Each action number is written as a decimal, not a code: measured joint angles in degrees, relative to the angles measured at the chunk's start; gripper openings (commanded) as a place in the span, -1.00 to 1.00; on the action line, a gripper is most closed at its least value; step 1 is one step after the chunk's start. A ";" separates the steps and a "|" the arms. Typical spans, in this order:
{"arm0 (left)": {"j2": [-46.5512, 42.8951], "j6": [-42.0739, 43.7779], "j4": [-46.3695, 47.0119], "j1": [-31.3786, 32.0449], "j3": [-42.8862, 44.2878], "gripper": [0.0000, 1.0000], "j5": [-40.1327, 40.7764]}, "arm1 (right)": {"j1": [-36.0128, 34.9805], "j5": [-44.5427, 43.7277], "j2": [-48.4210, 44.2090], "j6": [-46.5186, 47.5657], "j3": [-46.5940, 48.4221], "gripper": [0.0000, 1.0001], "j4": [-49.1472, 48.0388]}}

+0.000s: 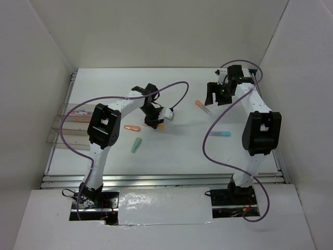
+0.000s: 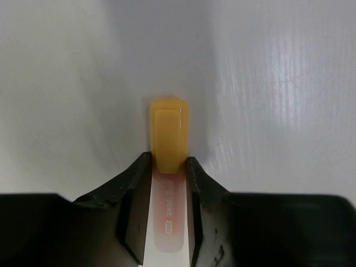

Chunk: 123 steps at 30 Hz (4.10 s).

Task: Sort the stationery into containers
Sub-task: Pick up the stationery from the center of the board, then place the stationery in the storage box, then pick up the stationery from the center of the board, then place the stationery in the storage box.

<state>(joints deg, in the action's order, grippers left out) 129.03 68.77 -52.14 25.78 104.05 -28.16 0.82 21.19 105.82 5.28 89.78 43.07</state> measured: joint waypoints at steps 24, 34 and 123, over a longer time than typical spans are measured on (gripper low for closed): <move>-23.89 -17.38 1.40 -26.47 8.46 -0.84 -25.57 | -8.37 -14.36 27.87 5.18 25.83 0.47 6.32; -21.66 5.66 -16.92 -45.11 8.31 -1.00 -23.85 | -8.28 -14.32 29.88 7.85 26.18 0.07 10.49; -40.02 -105.00 65.11 -12.28 -30.84 0.29 -8.13 | -33.05 3.52 -7.72 -24.52 5.38 -1.00 -20.35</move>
<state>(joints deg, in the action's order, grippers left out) 89.01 -36.23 12.97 13.50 73.21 -36.29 -32.23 24.71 98.10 -19.25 95.15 22.72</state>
